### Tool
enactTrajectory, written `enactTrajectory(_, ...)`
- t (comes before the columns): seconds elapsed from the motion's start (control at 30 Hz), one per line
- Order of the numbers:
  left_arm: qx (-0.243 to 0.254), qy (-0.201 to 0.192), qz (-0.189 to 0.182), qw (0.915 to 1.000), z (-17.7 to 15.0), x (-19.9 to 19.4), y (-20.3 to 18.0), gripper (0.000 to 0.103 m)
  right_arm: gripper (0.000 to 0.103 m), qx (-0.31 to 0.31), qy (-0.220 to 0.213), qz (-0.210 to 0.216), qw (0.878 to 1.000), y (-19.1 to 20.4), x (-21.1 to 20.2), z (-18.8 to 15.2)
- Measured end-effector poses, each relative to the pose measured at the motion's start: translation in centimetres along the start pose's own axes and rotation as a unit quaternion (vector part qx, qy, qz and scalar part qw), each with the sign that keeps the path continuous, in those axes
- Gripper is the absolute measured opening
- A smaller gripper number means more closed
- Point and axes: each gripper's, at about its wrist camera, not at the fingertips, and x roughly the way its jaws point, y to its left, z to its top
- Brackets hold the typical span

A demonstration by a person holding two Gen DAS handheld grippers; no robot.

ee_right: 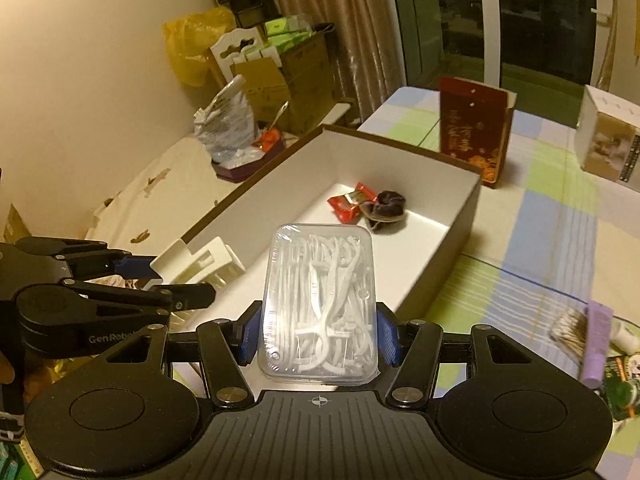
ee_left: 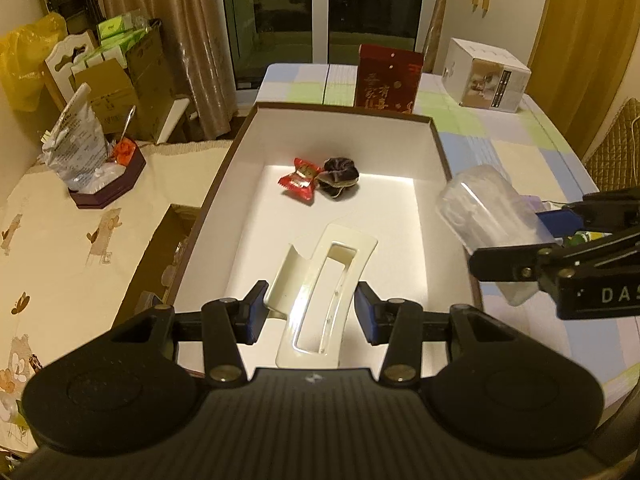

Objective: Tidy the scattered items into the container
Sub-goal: 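Carry the claw clip with the left tool while the right tool carries the floss case over the box, then open the left tool releasing the clip while the right tool releases the floss case into the box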

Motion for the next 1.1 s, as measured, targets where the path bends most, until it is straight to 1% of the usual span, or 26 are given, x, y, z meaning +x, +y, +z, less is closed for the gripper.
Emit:
enactTrajectory(0.13, 0.001, 0.01, 0.0, 0.9999, 0.4, 1.3, 1.0, 0.041, 0.059, 0.011, 0.02, -0.003, 1.0, 0.4, 1.9, 0.1)
enactTrajectory(0.27, -0.006, 0.024, -0.012, 0.9996, 0.7, 2.8, 2.1, 0.041, 0.059, -0.002, 0.037, -0.01, 0.999, 1.3, 3.8, -0.1)
enactTrajectory(0.37, -0.004, 0.037, -0.021, 0.9991, 0.8, 4.1, 2.7, 0.041, 0.059, -0.029, 0.053, -0.019, 0.998, 2.2, 5.3, -0.5)
enactTrajectory(0.47, 0.002, 0.062, -0.029, 0.9976, 0.7, 5.7, 3.0, 0.041, 0.059, -0.057, 0.072, -0.025, 0.995, 2.8, 6.9, -1.0)
enactTrajectory(0.67, 0.035, 0.096, -0.017, 0.9946, 0.3, 8.2, 3.1, 0.041, 0.059, -0.119, 0.101, -0.037, 0.987, 3.6, 9.3, -1.7)
enactTrajectory(0.8, 0.041, 0.109, -0.014, 0.9932, 0.2, 9.3, 3.2, 0.041, 0.059, -0.126, 0.113, -0.047, 0.984, 3.4, 10.4, -1.9)
enactTrajectory(0.93, 0.038, 0.116, -0.017, 0.9923, 0.1, 10.1, 3.1, 0.041, 0.059, -0.135, 0.117, -0.058, 0.982, 3.3, 11.1, -2.2)
enactTrajectory(0.97, 0.037, 0.119, -0.017, 0.9921, 0.0, 10.3, 3.1, 0.041, 0.062, -0.143, 0.115, -0.063, 0.981, 3.4, 11.3, -2.3)
enactTrajectory(1.0, 0.035, 0.122, -0.017, 0.9918, -0.1, 10.4, 3.1, 0.041, 0.069, -0.154, 0.114, -0.064, 0.979, 3.5, 11.3, -2.4)
enactTrajectory(1.03, 0.034, 0.123, -0.017, 0.9917, -0.1, 10.5, 3.1, 0.041, 0.09, -0.16, 0.107, -0.071, 0.979, 3.6, 11.3, -2.4)
enactTrajectory(1.07, 0.033, 0.124, -0.016, 0.9917, -0.2, 10.5, 3.1, 0.042, 0.098, -0.164, 0.095, -0.074, 0.979, 3.6, 11.0, -2.4)
enactTrajectory(1.1, 0.034, 0.124, -0.016, 0.9916, -0.2, 10.5, 3.1, 0.044, 0.098, -0.168, 0.085, -0.072, 0.979, 3.6, 10.7, -2.4)
